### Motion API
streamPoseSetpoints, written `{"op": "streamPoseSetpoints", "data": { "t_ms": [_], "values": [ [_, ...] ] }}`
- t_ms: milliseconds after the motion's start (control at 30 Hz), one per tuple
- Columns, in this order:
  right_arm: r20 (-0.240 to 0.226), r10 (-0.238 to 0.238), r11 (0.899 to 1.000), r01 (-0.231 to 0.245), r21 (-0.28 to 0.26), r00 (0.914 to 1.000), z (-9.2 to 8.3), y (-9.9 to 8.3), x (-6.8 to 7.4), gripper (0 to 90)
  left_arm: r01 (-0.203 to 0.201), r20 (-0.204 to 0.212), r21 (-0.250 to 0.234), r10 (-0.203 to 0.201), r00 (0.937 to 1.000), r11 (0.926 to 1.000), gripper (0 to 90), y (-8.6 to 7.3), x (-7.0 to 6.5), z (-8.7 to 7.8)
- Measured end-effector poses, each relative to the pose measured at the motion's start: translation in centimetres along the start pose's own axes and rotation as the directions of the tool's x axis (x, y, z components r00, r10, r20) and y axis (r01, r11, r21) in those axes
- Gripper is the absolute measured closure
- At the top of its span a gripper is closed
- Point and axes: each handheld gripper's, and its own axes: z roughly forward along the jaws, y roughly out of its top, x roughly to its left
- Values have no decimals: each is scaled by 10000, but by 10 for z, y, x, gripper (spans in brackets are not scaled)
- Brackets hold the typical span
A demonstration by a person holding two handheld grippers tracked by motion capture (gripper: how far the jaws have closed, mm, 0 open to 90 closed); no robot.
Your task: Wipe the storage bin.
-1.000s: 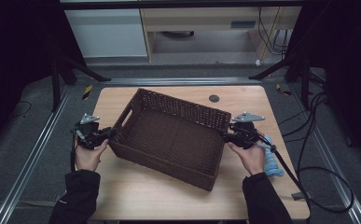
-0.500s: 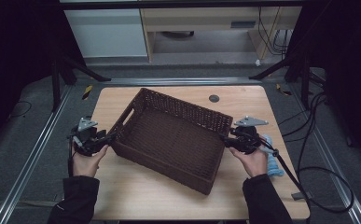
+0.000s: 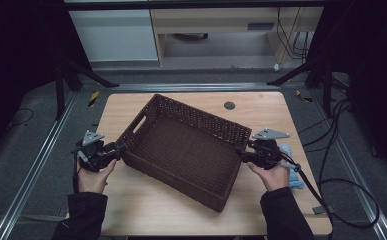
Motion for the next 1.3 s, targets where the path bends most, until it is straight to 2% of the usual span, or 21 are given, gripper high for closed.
{"op": "streamPoseSetpoints", "data": {
  "t_ms": [33,200,300,433,533,633,700,800,967,1033,1133,1300],
  "values": [
    [-41,41,10000,-42,-81,10000,-1,1,-2,468,18,53,-5,-18,10000,10000,532,1,2,1],
    [600,-162,9974,203,-697,9981,-1,7,-13,432,199,128,-47,-199,9997,9998,542,5,10,8],
    [745,-24,9973,79,-735,9972,8,11,-21,438,116,2,-56,-116,9999,9999,542,10,12,14],
    [938,-356,9982,399,-447,9950,18,9,-25,469,-28,-156,-110,26,9999,9999,542,12,13,18],
    [573,-35,9986,65,-534,9984,19,6,-28,537,-23,-151,-154,20,9999,9999,534,11,11,15],
    [655,-125,9990,153,-425,9978,16,6,-26,553,-79,-162,-384,73,9998,9992,503,10,7,5],
    [600,-134,9995,151,-279,9981,12,5,-24,554,-31,-56,-562,27,10000,9984,492,8,3,-1],
    [584,-211,9997,220,-144,9981,6,3,-18,548,40,247,-569,-26,9997,9984,485,5,-4,-6],
    [492,-421,9991,423,-24,9979,-2,-2,-9,535,80,876,-364,-48,9961,9993,469,2,-16,2],
    [302,-450,9990,448,76,9985,-3,-1,-10,526,-170,670,-227,185,9976,9996,462,1,-20,7],
    [302,-601,9981,605,-119,9977,-1,2,-13,530,-243,644,-183,254,9976,9995,460,1,-21,11],
    [346,-812,9960,825,-356,9961,11,14,-17,658,-194,763,-130,203,9969,9997,469,3,-18,19]
  ]
}}
